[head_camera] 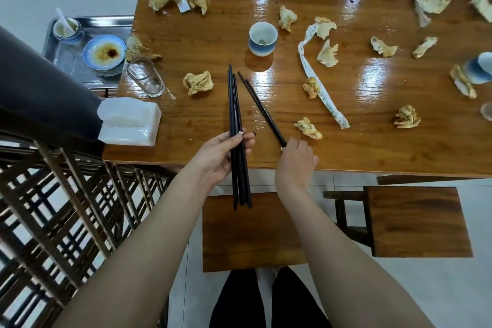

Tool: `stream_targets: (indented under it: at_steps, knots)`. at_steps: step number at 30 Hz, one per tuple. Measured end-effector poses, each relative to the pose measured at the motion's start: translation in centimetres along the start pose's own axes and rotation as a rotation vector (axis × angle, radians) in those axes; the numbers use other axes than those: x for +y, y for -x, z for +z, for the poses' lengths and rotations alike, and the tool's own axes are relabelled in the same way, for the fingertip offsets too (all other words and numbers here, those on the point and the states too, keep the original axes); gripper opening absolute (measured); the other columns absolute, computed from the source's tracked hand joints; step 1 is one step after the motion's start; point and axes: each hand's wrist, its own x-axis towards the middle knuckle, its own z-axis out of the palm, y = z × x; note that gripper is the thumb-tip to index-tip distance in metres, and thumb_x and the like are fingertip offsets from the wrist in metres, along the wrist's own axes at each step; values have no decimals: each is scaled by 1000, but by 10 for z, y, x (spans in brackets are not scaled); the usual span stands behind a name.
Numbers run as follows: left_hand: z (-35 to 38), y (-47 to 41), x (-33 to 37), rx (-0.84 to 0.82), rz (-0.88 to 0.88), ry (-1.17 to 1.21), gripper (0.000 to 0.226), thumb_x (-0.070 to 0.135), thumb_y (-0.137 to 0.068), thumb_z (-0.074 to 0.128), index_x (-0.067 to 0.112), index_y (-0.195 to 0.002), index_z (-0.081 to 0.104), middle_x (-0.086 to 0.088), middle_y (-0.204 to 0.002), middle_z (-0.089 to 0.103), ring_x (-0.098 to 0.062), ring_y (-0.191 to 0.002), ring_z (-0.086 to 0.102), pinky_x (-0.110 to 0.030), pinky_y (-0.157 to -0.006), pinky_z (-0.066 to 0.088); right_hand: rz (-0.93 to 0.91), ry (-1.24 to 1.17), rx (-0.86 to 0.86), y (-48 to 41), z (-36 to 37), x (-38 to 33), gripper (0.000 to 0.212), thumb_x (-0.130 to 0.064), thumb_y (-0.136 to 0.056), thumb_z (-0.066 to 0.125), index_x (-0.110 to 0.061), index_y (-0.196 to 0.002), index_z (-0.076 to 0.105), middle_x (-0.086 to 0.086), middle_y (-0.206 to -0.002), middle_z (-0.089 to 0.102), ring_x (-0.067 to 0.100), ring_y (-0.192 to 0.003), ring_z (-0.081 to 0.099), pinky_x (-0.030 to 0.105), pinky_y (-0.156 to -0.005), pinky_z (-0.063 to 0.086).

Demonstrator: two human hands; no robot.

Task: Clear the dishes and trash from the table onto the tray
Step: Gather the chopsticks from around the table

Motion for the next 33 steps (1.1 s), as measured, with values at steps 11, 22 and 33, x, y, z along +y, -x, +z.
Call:
stream_targets:
  at_steps: [11, 22, 33]
  knots:
    - [11, 10, 5, -7, -2, 10, 16, 2, -94, 51, -1, -107, 60, -15, -93, 74, -21, -85, 73, -27, -67, 60, 568, -1150, -538, -3, -68, 1, 13, -10, -97, 53, -2, -102, 63, 6, -77, 55, 15, -67, 51, 25, -57, 42]
    - [45, 40, 31, -181, 112, -109, 19, 3, -97, 47, 1, -113, 57, -12, -96, 73, -20, -85, 72, -30, -62, 58, 113, -1076, -771, 23, -146, 5, 11, -12, -94, 57, -10, -92, 68, 8, -84, 70, 21, -79, 65, 41, -84, 52]
    - [57, 62, 31, -190, 129, -146, 12, 2, -96, 48, 3, -95, 60, -7, -79, 74, -14, -73, 72, -26, -60, 58, 82, -1022, -627, 38, -167, 18, 13, -12, -84, 71, -12, -95, 64, 8, -88, 70, 16, -74, 67, 28, -66, 54]
